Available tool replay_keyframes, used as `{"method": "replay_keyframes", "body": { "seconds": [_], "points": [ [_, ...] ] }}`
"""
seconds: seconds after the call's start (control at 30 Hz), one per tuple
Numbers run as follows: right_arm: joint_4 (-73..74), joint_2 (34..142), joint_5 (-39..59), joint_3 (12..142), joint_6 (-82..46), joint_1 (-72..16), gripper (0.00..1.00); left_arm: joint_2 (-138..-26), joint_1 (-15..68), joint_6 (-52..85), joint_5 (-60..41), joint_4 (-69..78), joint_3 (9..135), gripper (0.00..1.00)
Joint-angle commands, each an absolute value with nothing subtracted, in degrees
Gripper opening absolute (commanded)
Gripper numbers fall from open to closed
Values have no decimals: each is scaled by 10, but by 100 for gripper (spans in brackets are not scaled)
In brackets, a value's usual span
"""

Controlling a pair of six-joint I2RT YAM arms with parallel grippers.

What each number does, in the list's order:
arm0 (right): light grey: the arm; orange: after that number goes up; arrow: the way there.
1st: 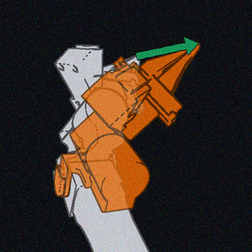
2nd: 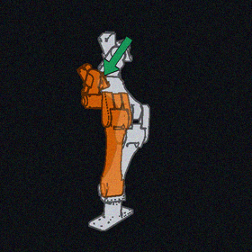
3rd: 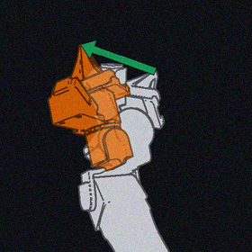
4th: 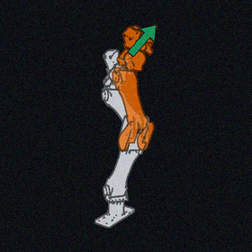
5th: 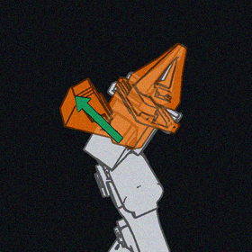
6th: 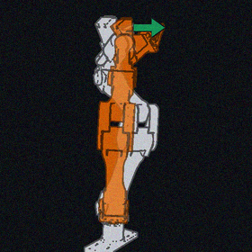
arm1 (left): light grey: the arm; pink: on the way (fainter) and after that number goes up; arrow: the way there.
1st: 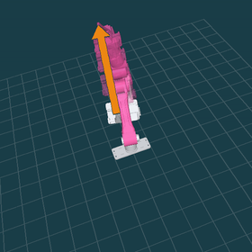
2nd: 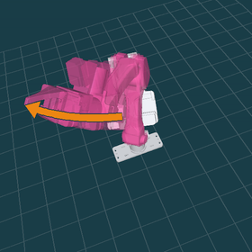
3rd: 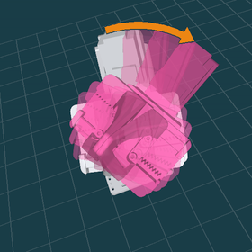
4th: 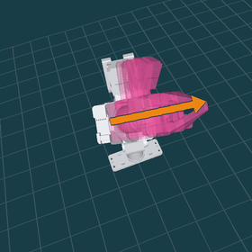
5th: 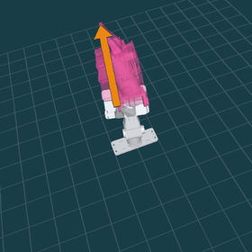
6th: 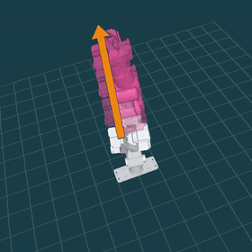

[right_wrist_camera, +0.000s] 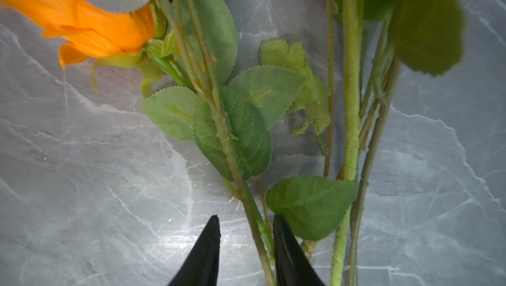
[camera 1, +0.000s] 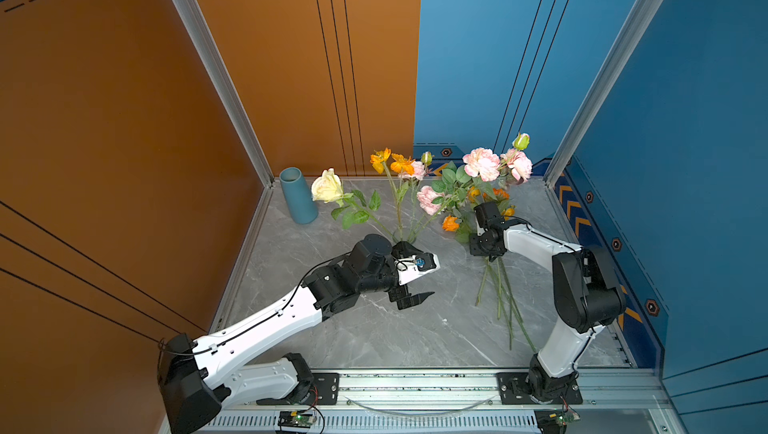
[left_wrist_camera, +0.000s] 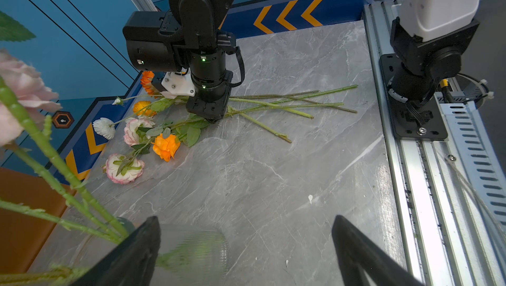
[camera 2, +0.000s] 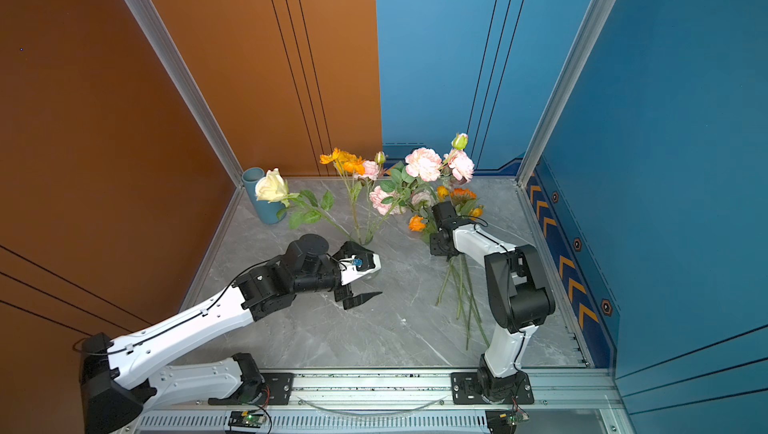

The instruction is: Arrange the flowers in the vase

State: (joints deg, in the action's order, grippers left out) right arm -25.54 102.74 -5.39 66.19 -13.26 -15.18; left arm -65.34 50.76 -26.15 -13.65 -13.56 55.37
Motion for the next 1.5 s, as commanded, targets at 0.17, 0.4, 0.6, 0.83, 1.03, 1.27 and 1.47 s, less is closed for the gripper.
{"method": "replay_keyframes", "body": {
  "seconds": [0.17, 0.4, 0.6, 0.83, 1.03, 1.27, 1.47],
  "points": [
    [-268, 1059, -82, 686, -121, -153, 30, -658, 511, -268, -133, -138, 546, 98],
    [-268, 1068, -77, 692, -115, -153, 23, -658, 512, -269, -133, -138, 546, 98],
    [-269, 1067, -71, 693, -113, -154, 6, -660, 512, -268, -127, -137, 547, 98],
    [-269, 1041, -59, 686, -95, -155, 0, -659, 513, -269, -125, -138, 547, 98],
    [-278, 989, -25, 680, -90, -153, 0, -658, 514, -269, -125, -138, 548, 98],
    [-348, 939, -12, 705, -103, -142, 0, -653, 514, -269, -126, -140, 548, 98],
    [-345, 863, 33, 681, -166, -87, 0, -643, 515, -271, -126, -141, 548, 98]
  ]
}}
